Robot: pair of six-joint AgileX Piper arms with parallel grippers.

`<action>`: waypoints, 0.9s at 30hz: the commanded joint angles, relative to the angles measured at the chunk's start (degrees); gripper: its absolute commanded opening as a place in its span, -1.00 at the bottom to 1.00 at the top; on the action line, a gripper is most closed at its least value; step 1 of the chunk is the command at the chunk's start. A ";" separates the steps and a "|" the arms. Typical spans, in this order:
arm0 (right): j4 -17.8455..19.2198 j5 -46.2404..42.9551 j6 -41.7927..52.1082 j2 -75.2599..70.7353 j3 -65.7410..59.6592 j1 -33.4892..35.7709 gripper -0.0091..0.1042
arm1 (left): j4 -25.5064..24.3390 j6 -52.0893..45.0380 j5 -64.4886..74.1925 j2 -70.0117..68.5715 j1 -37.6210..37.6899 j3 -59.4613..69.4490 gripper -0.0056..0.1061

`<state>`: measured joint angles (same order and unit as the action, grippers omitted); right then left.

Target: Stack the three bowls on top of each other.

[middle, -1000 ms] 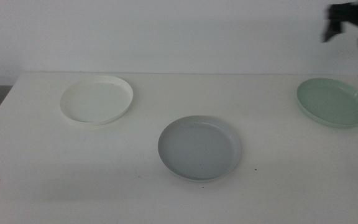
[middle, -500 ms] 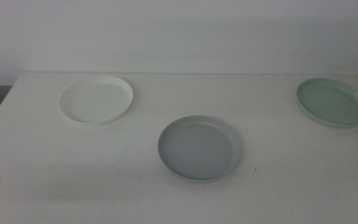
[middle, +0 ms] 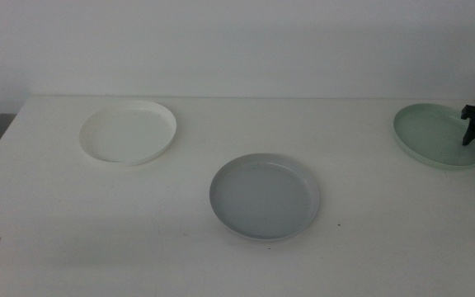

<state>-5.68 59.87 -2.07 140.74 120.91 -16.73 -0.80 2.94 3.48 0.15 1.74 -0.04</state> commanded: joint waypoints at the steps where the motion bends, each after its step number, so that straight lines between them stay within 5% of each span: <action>1: -0.86 -0.66 0.42 0.38 0.40 -0.40 -0.06 | 0.18 0.10 -0.68 -0.15 -0.08 0.04 0.78; 7: -0.39 -2.70 -0.79 0.32 0.40 -0.66 -0.88 | 0.18 0.10 -0.68 -0.15 -0.08 0.04 0.78; 12: -1.57 -1.56 -0.03 -5.41 -0.08 -0.66 -0.88 | 0.18 0.10 -0.68 -0.15 -0.08 0.04 0.78; 17: -11.65 -6.97 6.07 -19.69 -13.60 3.80 -0.88 | -1.77 0.10 -0.68 -0.15 -0.08 0.04 0.78; 21: -12.67 -13.61 6.28 -28.99 -26.33 11.86 -0.88 | -1.77 0.10 -0.68 -0.15 -0.08 0.04 0.78; 27: -12.67 -10.54 2.96 -32.41 -31.30 24.94 -0.88 | -0.75 0.10 -0.68 -0.15 -0.08 0.04 0.78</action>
<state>-18.45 48.81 1.62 109.05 90.38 5.67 -2.16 2.83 3.48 0.15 1.74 -0.04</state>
